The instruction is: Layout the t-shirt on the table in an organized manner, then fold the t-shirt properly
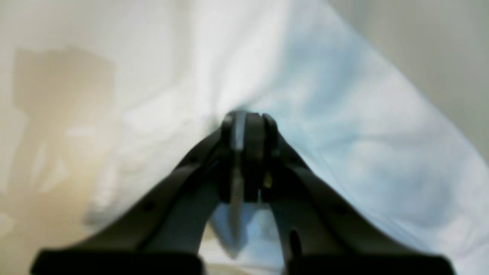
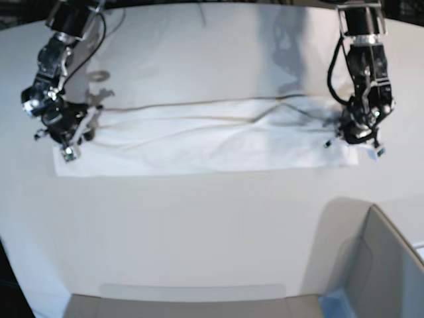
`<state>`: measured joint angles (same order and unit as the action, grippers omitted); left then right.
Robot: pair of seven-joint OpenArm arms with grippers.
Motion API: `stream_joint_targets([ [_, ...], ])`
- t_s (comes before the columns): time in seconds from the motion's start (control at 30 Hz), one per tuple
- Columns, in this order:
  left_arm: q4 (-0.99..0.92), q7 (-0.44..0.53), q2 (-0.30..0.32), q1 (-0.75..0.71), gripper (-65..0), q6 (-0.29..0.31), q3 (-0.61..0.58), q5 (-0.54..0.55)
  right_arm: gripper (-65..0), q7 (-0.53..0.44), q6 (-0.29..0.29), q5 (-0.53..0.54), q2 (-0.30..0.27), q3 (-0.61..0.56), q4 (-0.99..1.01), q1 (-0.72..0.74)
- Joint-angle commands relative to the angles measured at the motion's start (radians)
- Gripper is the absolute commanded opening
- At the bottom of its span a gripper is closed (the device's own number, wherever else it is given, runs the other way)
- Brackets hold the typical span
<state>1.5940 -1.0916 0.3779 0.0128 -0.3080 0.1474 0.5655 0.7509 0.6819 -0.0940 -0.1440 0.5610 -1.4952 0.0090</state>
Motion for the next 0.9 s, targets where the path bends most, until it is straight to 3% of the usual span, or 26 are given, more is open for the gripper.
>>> stream_joint_targets([
  [0.0, 0.016, 0.017, 0.014, 0.009, -61.3, -0.003, 0.010, -0.006, -46.4, 0.032, 0.016, -0.026, -0.012, 0.001, -0.005, 0.004],
  [0.33, 0.108, 0.015, 0.007, 0.008, -61.2, -0.009, 0.030, -0.006, -46.4, 0.032, 0.016, -0.026, -0.009, 0.003, -0.008, 0.004],
  [0.53, 0.381, 0.015, -0.089, -0.060, -60.9, -0.001, 0.176, -0.005, -46.4, 0.032, 0.016, -0.016, -0.006, 0.004, -0.038, 0.016],
  [0.6, 0.403, 0.001, -0.096, -0.060, -60.9, 0.011, 0.133, -0.003, -46.4, 0.032, 0.016, -0.016, 0.008, 0.004, -0.081, 0.016],
  [0.73, 0.378, -0.002, -0.098, -0.083, -61.0, 0.105, -0.019, -0.012, -46.4, 0.032, 0.016, -0.016, 0.067, 0.006, -0.181, 0.021],
  [0.87, 0.358, 0.041, -0.099, -0.106, -61.0, 0.102, -0.090, -0.012, -46.4, 0.034, 0.016, -0.016, 0.119, 0.041, -0.256, 0.046],
])
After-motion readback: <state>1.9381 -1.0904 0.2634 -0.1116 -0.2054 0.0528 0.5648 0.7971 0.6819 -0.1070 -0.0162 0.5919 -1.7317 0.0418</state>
